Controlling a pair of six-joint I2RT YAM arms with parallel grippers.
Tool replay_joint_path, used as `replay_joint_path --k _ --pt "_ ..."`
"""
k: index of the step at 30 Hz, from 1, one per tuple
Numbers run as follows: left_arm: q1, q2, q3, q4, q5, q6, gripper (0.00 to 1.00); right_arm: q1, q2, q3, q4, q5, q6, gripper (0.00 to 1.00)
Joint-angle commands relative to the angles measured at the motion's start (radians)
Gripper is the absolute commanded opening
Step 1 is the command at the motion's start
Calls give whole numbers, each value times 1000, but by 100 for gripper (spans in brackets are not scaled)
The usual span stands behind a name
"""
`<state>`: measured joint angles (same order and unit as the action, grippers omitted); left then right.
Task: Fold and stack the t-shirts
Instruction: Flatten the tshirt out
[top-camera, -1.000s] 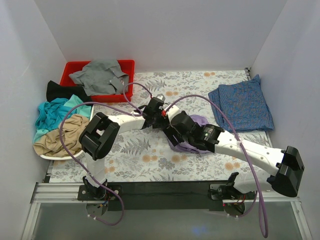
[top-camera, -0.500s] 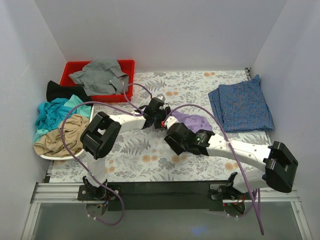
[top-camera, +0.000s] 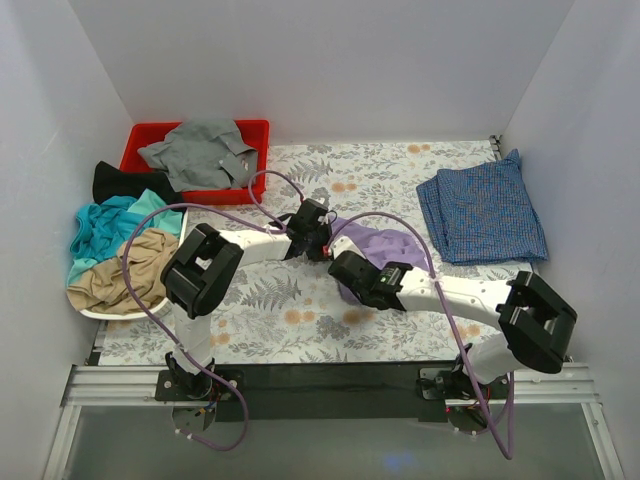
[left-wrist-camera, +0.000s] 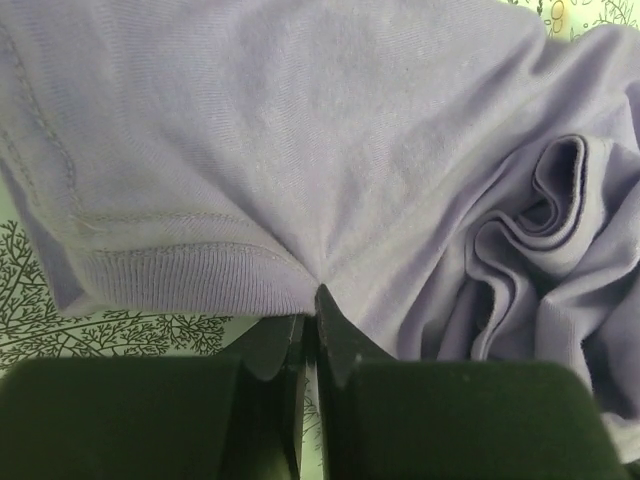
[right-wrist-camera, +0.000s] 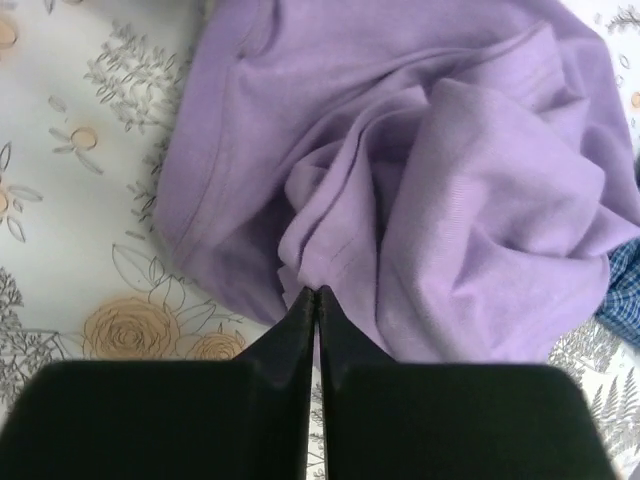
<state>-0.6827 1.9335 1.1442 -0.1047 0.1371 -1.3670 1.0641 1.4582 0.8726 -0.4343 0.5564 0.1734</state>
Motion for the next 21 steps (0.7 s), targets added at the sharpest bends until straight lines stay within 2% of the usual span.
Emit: replay_joint_path --k 1,5,9,13,21 --pt "-2 -59 -23 -59 -20 20 0 -22 -62 29 37 101 0 1" --pt "11 -114 5 -119 -47 42 0 -55 -172 71 8 192 -44 1" --pt "49 -272 57 -202 -57 75 0 -96 -306 135 -26 223 -104 1" --pt "83 -434 155 -366 -121 141 0 -101 -393 244 -112 345 -115 1" --pt "141 -697 284 -572 -252 172 0 -102 -548 286 -138 488 -114 1"
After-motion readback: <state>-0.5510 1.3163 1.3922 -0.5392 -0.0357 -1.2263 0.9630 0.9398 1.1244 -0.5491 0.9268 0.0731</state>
